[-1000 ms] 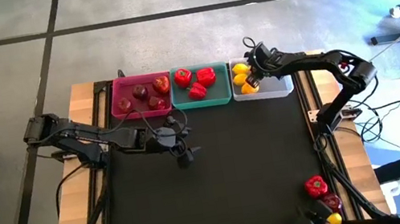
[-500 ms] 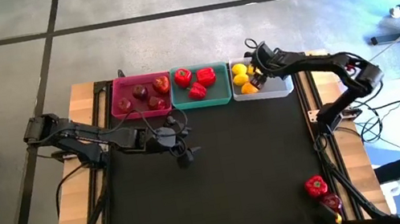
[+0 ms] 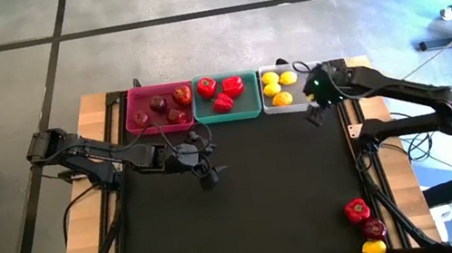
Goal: Sort produce into baskets
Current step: Put the red bell pepper into the green bin
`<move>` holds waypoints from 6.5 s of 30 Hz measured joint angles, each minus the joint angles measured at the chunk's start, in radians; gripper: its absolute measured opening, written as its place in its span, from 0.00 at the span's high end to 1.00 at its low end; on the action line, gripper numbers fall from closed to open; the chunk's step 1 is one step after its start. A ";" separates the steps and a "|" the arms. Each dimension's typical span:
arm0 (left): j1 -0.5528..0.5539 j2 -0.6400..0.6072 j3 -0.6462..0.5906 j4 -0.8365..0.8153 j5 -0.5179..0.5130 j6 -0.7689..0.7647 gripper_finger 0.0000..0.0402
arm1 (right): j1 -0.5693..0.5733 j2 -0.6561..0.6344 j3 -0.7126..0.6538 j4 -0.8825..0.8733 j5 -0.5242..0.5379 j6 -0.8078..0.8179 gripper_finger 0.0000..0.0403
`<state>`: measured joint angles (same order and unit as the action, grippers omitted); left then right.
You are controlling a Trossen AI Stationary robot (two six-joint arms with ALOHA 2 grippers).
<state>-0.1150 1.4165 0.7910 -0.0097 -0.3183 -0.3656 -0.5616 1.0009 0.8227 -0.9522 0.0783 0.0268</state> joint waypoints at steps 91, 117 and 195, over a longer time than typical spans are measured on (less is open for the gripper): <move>-0.011 0.000 0.000 -0.001 0.000 0.005 0.05 | 1.441 0.241 -0.001 -0.026 -0.413 1.584 0.98; -0.011 0.000 0.000 -0.001 0.000 0.002 0.05 | 1.381 0.241 -0.001 -0.017 -0.003 1.329 1.00; -0.024 0.000 0.000 0.085 0.000 -0.013 0.05 | 1.066 0.489 -0.019 0.647 0.584 0.568 0.57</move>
<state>-0.1391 1.4162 0.7914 0.0753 -0.3179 -0.3783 0.5048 1.4902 0.8041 -0.3055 0.6625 0.5945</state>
